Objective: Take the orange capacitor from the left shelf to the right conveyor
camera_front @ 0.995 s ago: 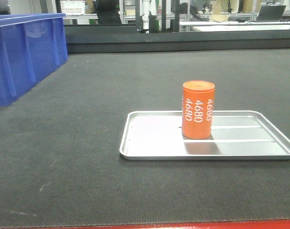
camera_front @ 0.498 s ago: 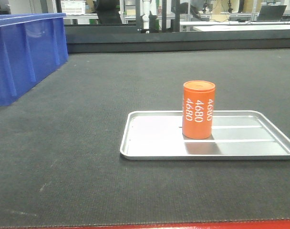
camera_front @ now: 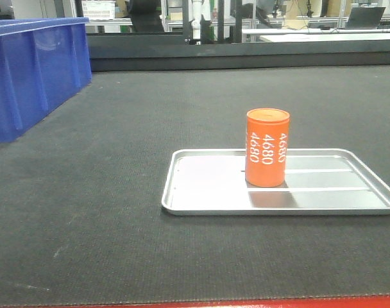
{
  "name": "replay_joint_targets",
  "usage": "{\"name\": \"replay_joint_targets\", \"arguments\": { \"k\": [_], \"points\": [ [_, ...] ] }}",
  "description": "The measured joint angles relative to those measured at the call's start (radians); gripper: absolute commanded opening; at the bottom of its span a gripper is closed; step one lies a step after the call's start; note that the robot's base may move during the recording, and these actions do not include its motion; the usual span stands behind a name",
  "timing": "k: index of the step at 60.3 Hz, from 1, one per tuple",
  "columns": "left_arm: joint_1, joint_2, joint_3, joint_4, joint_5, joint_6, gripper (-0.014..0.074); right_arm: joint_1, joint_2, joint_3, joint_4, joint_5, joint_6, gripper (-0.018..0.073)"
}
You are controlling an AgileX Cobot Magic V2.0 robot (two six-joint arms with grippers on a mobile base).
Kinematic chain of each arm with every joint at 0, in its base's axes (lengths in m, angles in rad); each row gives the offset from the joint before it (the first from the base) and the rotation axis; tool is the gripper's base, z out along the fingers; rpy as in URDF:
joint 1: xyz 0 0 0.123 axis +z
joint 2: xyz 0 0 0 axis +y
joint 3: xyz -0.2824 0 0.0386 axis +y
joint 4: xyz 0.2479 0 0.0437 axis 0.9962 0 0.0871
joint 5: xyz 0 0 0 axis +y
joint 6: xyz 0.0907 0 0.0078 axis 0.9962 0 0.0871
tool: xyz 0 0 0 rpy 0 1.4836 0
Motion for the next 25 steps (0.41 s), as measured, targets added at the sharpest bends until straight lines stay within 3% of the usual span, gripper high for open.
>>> {"name": "replay_joint_targets", "arguments": {
  "k": [25],
  "points": [
    [0.0, 0.0, 0.0, 0.0, 0.0, 0.0, -0.0105, 0.0, 0.0, 0.0, 0.0, 0.054, 0.0, 0.0056]
  ]
}}
